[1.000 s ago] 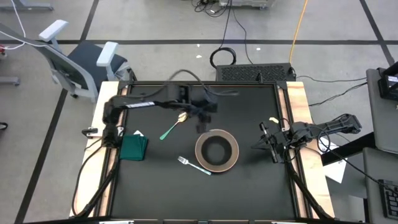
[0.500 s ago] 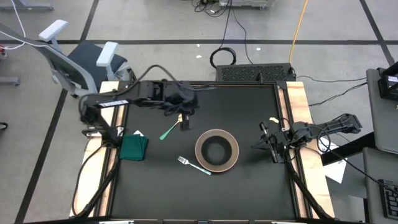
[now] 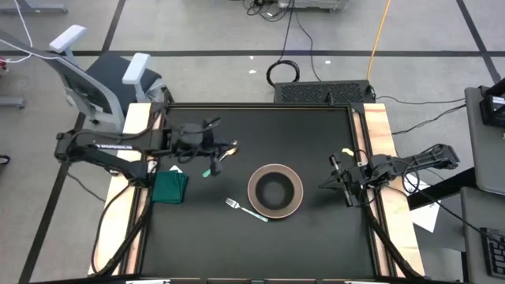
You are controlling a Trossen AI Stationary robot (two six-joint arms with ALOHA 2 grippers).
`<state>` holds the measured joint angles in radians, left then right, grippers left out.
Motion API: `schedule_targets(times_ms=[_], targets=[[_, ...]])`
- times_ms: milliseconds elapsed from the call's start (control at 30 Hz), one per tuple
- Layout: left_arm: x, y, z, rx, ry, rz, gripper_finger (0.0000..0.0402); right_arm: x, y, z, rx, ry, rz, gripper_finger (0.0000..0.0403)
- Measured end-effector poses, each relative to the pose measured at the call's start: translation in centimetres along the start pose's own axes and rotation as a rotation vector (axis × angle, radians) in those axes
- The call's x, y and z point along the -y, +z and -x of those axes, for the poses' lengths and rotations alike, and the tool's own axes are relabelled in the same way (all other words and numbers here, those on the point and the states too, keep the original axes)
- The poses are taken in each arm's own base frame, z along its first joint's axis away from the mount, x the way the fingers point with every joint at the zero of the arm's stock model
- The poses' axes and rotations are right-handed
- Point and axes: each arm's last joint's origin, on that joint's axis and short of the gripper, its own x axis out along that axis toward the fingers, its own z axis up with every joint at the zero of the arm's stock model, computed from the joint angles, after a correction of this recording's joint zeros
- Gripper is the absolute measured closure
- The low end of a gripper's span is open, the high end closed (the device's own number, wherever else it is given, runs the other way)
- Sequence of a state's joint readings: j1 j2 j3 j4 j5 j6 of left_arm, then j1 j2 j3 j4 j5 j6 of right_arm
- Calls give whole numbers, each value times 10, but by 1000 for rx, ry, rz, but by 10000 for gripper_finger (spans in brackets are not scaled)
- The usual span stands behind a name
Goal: Set table place
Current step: Put the fork to the right of the plate
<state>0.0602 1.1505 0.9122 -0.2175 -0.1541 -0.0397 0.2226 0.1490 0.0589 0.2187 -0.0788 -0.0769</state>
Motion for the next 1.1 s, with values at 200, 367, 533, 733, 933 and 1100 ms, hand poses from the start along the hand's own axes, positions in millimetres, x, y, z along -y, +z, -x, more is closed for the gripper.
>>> schedule_targets(times_ms=[200, 367, 533, 733, 933, 1100], targets=[[5, -42, 2, 140, -73, 6, 400, 0, 1, 0, 15, -1, 35, 403], [8, -69, 0, 190, -116, 6, 400, 0, 2, 0, 16, -2, 48, 403], [8, -95, -4, 171, -118, 6, 400, 0, 1, 0, 15, -2, 67, 403], [7, -116, -4, 210, -118, 35, 400, 0, 1, 0, 13, -2, 67, 403], [6, -129, -3, 249, -120, 38, 400, 0, -1, -2, -8, 1, 65, 403], [6, -134, -3, 234, -127, 38, 400, 0, -1, -2, -17, 2, 65, 403]])
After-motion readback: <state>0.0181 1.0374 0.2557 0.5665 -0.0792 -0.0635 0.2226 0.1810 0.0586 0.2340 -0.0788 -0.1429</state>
